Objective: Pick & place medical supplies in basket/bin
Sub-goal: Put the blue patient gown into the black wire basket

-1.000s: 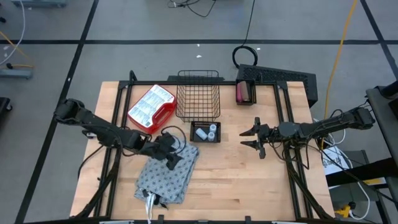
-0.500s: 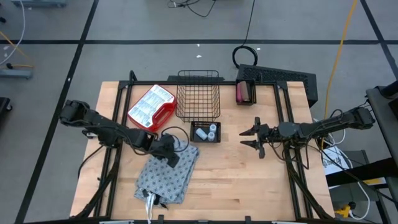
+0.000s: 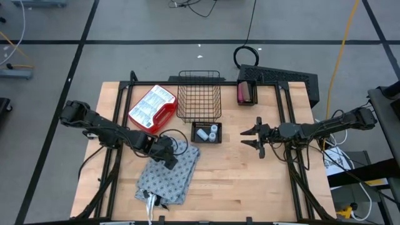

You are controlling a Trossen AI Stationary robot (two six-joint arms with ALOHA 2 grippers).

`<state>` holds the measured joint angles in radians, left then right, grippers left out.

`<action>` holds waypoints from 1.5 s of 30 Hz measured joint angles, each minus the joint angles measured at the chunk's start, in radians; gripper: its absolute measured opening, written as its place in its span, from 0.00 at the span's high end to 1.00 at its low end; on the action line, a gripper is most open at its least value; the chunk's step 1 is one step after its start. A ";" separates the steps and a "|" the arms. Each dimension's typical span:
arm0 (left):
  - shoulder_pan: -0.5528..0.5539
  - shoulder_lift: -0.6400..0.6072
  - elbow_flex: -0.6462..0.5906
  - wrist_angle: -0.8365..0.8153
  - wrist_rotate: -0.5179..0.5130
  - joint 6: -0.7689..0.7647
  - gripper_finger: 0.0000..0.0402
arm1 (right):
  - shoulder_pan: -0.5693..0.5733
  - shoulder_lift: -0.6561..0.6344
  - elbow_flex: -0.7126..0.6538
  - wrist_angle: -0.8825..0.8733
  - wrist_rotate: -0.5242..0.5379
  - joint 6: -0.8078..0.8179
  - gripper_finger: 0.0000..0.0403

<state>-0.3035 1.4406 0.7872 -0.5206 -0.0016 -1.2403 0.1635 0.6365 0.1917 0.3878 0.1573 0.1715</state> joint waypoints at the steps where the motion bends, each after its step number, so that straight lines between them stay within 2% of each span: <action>1: 0.000 0.000 0.000 0.000 0.001 0.000 0.27 | 0.000 0.000 0.000 -0.001 0.000 0.000 0.61; 10: -0.001 0.000 0.000 0.002 -0.009 0.038 0.27 | 0.000 0.000 0.000 -0.005 -0.001 0.000 0.61; 13: -0.002 0.000 0.000 0.003 -0.087 0.037 0.27 | 0.000 0.000 0.000 -0.005 -0.001 0.000 0.61; 15: 0.001 0.000 0.000 0.002 -0.102 0.079 0.27 | 0.000 0.000 0.000 -0.005 -0.001 0.000 0.61; 16: 0.005 0.000 0.000 0.000 -0.094 0.099 0.27 | 0.000 0.000 0.000 -0.005 -0.001 0.000 0.61; 21: 0.036 0.000 0.064 -0.116 0.084 0.082 0.27 | 0.000 0.000 0.000 -0.005 -0.001 0.000 0.61; 24: -0.002 0.000 0.126 -0.141 0.083 0.101 0.27 | 0.000 0.000 0.000 -0.005 -0.001 0.000 0.61; 27: -0.053 0.001 0.203 -0.131 0.031 0.133 0.27 | 0.000 0.000 0.000 -0.005 -0.001 0.000 0.61; 31: -0.128 0.077 0.312 -0.227 -0.086 0.140 0.27 | 0.000 0.000 0.000 -0.005 -0.001 0.000 0.61; 37: -0.172 0.329 0.446 -0.434 -0.096 0.161 0.27 | 0.000 0.000 0.000 -0.011 0.000 0.000 0.61; 42: -0.155 0.469 0.456 -0.416 -0.088 0.201 0.27 | 0.000 0.000 0.000 -0.011 -0.001 0.000 0.61; 45: -0.149 0.513 0.463 -0.387 -0.095 0.250 0.27 | 0.000 0.000 0.000 -0.011 -0.001 0.000 0.61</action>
<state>-0.4527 1.9540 1.2500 -0.9081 -0.0961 -0.9906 0.1638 0.6361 0.1917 0.3769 0.1566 0.1715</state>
